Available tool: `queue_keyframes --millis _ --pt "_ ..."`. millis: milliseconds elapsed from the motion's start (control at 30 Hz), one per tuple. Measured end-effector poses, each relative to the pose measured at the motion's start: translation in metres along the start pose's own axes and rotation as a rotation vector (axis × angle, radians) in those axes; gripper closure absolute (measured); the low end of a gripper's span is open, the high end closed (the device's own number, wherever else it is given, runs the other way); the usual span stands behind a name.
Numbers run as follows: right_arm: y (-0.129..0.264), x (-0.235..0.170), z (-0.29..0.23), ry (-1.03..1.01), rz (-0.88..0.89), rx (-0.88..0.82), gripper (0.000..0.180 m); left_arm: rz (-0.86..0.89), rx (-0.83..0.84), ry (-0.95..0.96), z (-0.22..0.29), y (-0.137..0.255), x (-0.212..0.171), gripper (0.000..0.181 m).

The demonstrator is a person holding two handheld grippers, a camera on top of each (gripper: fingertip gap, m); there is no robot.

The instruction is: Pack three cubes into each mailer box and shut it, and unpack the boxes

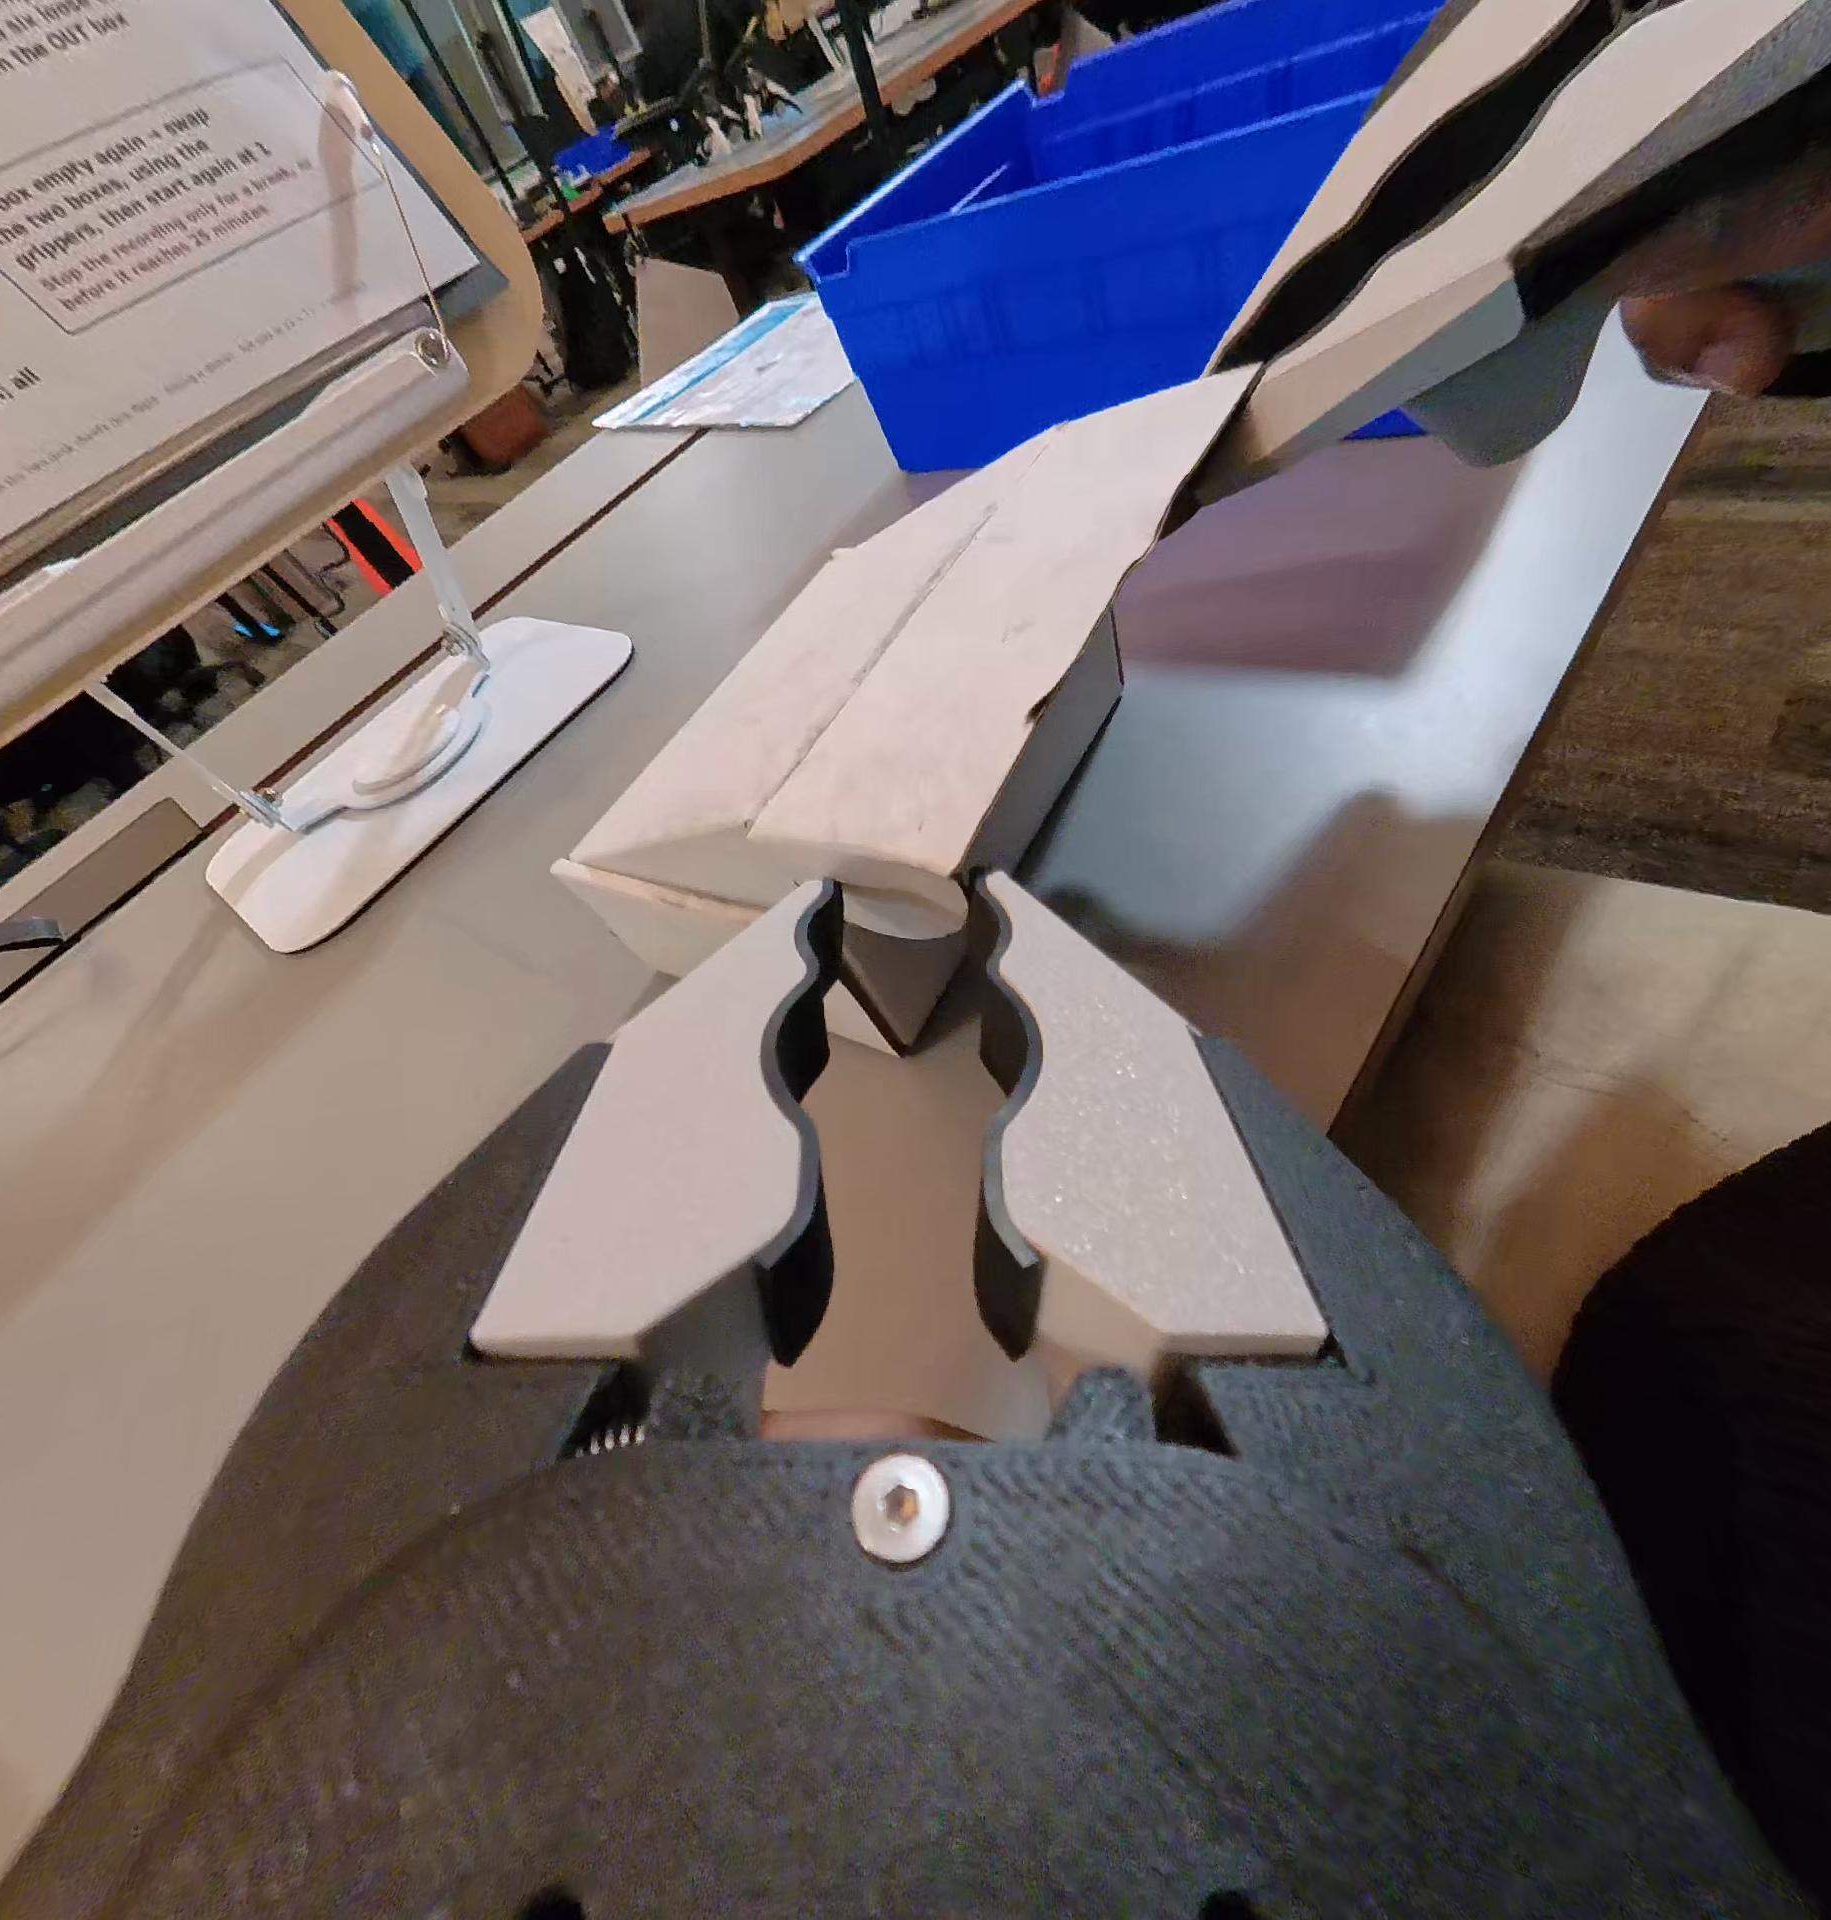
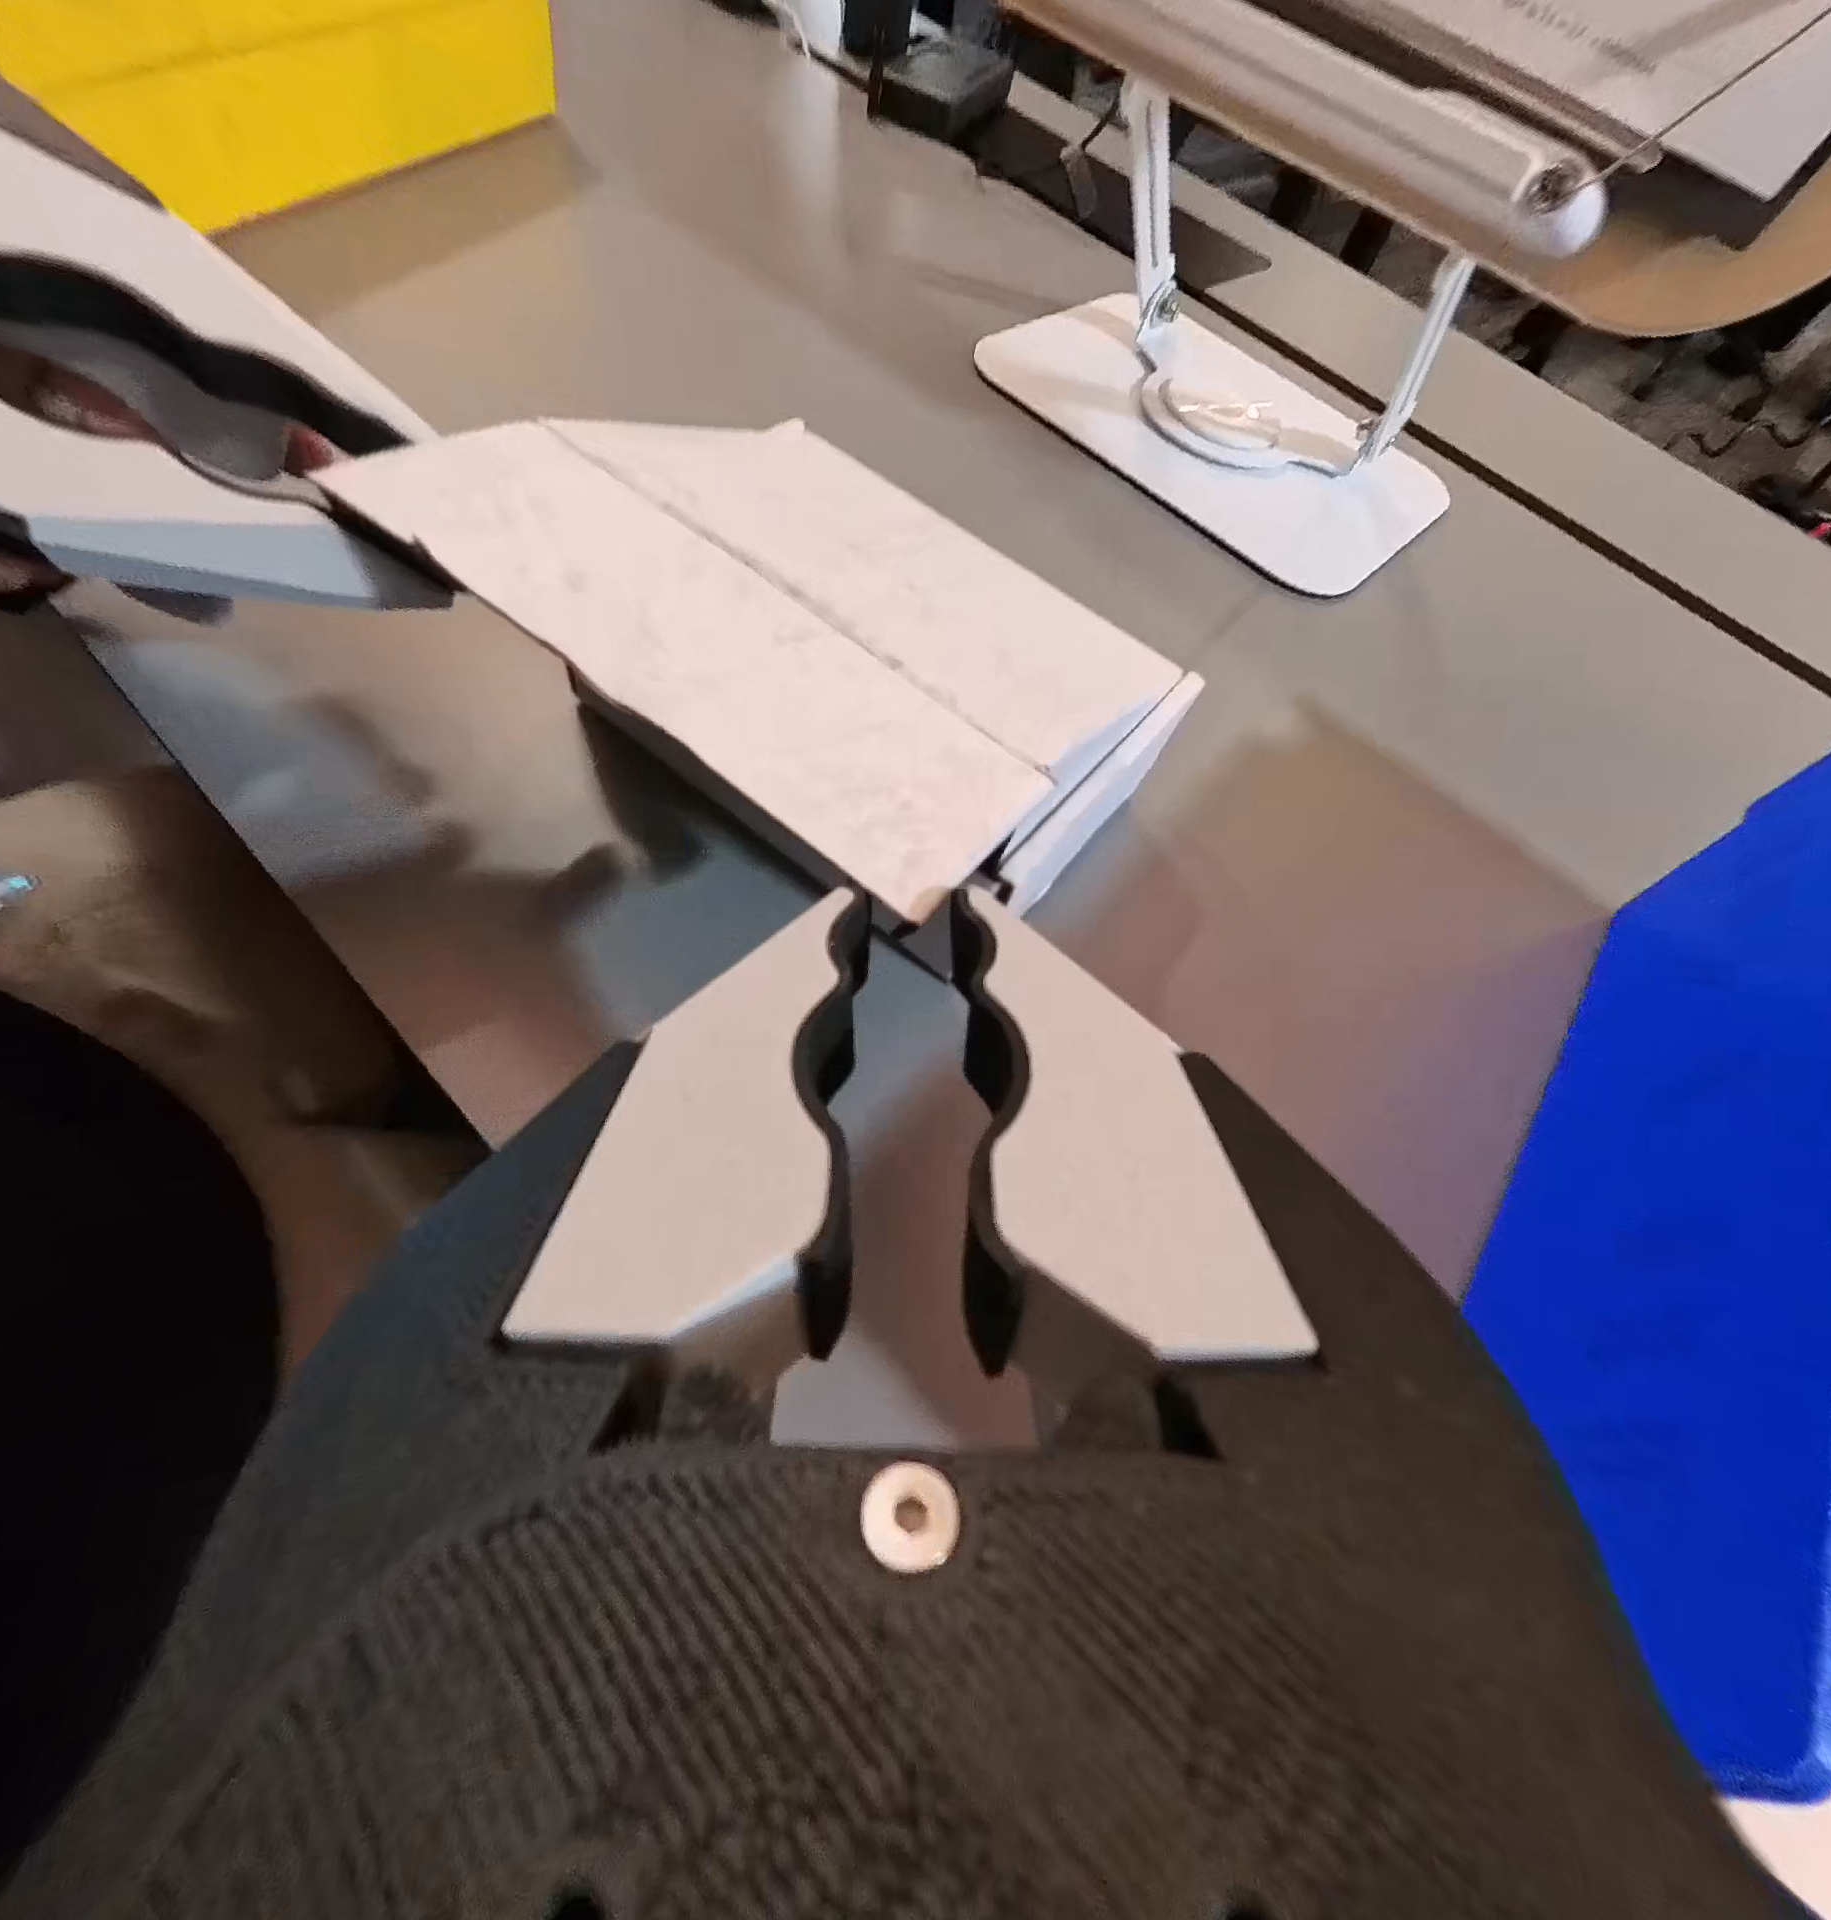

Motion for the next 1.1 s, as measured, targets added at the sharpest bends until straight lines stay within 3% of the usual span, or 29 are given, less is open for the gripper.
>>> queue_keyframes --millis 267,1100 --pt "-0.014 -0.016 -0.006 0.069 -0.113 0.008 0.166 -0.085 -0.022 -0.02 0.004 -0.008 -0.015 0.16" --pt "-0.016 -0.018 -0.005 0.086 -0.114 -0.014 0.17 -0.115 0.061 -0.073 -0.002 -0.009 -0.017 0.159"
Point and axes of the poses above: each gripper's, where its closed fingertips meet, y back along the fingers, x out of its top, z = x × y across the jaws, the point moved 3 cm from there along y, back along the fingers, and after that the axes turned 7 degrees about -z, right-handed, at the moved point
